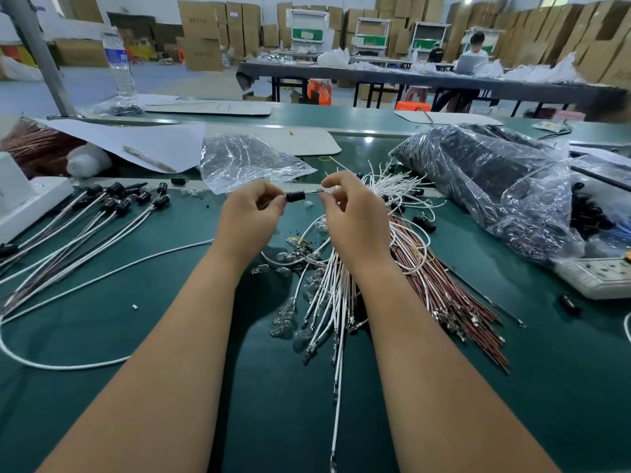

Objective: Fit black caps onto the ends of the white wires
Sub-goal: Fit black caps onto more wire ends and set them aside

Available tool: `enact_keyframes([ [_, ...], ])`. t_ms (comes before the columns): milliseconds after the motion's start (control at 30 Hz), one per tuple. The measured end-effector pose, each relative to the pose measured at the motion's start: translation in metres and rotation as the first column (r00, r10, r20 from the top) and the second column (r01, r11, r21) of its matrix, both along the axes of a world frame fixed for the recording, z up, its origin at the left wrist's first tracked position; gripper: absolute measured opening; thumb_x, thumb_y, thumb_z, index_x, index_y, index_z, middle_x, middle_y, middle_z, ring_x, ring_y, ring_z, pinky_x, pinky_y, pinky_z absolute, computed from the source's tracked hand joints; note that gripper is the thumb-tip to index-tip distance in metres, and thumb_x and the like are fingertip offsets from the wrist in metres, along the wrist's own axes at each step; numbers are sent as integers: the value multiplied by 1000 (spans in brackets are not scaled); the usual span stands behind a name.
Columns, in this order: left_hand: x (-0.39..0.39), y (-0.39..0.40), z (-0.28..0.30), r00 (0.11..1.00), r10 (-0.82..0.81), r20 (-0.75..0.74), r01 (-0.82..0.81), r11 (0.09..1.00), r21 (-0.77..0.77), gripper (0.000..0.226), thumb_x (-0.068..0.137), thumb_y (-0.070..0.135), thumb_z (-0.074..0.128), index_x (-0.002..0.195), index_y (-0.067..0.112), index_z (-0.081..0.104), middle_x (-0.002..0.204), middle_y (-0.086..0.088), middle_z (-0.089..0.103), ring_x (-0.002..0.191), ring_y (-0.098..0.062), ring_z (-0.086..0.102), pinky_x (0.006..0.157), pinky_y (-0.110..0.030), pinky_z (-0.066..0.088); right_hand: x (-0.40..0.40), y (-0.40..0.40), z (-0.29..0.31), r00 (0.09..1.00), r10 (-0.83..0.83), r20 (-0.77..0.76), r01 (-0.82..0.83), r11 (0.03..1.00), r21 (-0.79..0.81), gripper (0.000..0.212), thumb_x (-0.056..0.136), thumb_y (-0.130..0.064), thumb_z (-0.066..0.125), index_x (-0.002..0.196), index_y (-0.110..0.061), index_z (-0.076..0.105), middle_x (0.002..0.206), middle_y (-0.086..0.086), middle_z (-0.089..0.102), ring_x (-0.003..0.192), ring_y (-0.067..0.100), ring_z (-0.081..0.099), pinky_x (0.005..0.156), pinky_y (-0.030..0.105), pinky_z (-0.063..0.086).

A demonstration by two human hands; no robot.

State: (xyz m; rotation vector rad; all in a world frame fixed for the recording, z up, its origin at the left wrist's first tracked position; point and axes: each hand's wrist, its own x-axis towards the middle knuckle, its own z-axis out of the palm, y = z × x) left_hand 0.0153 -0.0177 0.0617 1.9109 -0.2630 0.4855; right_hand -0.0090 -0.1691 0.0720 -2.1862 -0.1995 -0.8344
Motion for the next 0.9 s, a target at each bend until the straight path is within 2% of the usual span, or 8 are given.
enact_keyframes([
  [67, -1, 0, 0, 1000, -13, -11, 13, 1000, 2, 10, 93, 8, 57, 86, 12, 63, 76, -12, 61, 67, -18, 53, 63, -31, 54, -1, -1, 0, 1000, 2, 9, -2, 1000, 0, 8, 94, -17, 60, 99, -19, 65, 72, -8, 60, 64, 14, 57, 59, 30, 47],
  [133, -2, 0, 1, 999, -30, -20, 29, 999, -31, 14, 92, 8, 57, 81, 15, 63, 71, -6, 61, 63, -13, 52, 54, -16, 48, -2, -1, 1, 1000, 5, 10, -5, 1000, 4, 7, 94, -19, 60, 96, -20, 66, 71, -7, 61, 64, 15, 57, 58, 30, 47],
  [200, -3, 1, 1, 998, -57, -40, 53, 994, -91, 19, 91, 9, 58, 78, 21, 64, 68, -1, 60, 59, -8, 51, 52, -9, 44, -2, 0, 1, 1000, 10, 0, -10, 1000, 20, 7, 94, -22, 59, 93, -21, 67, 72, -6, 63, 65, 18, 59, 59, 33, 50],
  [333, -3, 2, 1, 996, -83, -30, 79, 991, -105, 18, 90, 11, 62, 79, 25, 66, 73, -12, 60, 64, -13, 52, 54, -13, 49, -1, 0, 1, 1000, 20, -19, -19, 998, 57, 10, 94, -22, 59, 93, -20, 69, 74, -6, 64, 71, 19, 60, 64, 40, 52],
  [500, -4, 2, 1, 996, -89, -4, 88, 990, -107, 17, 89, 10, 65, 80, 24, 68, 73, -17, 59, 62, -14, 50, 51, -11, 43, 1, 0, 0, 999, 22, -42, -17, 994, 108, 12, 94, -19, 58, 89, -19, 68, 72, -8, 63, 70, 17, 58, 66, 39, 51],
  [667, -4, 0, 1, 996, -81, 32, 83, 994, -71, 21, 87, 7, 66, 80, 26, 68, 80, -30, 64, 65, -19, 53, 51, -12, 45, 0, -1, -2, 997, 29, -69, -26, 999, 44, 12, 97, -22, 52, 89, -22, 60, 73, -2, 65, 66, 18, 58, 63, 39, 50],
  [800, -5, -4, 1, 995, -89, 48, 91, 995, -36, 24, 87, 6, 66, 78, 29, 66, 80, -26, 66, 65, -18, 54, 61, -28, 46, 0, -1, -2, 996, 34, -80, -34, 999, 2, 11, 98, -23, 51, 92, -21, 59, 76, -2, 65, 67, 21, 58, 63, 41, 50],
  [900, -6, -5, 1, 994, -94, 51, 95, 995, -30, 20, 87, 6, 66, 81, 25, 67, 80, -22, 68, 67, -18, 56, 65, -34, 47, 0, -1, -2, 996, 39, -83, -39, 999, 3, 11, 99, -23, 51, 91, -20, 59, 76, -3, 64, 68, 20, 59, 63, 41, 51],
])
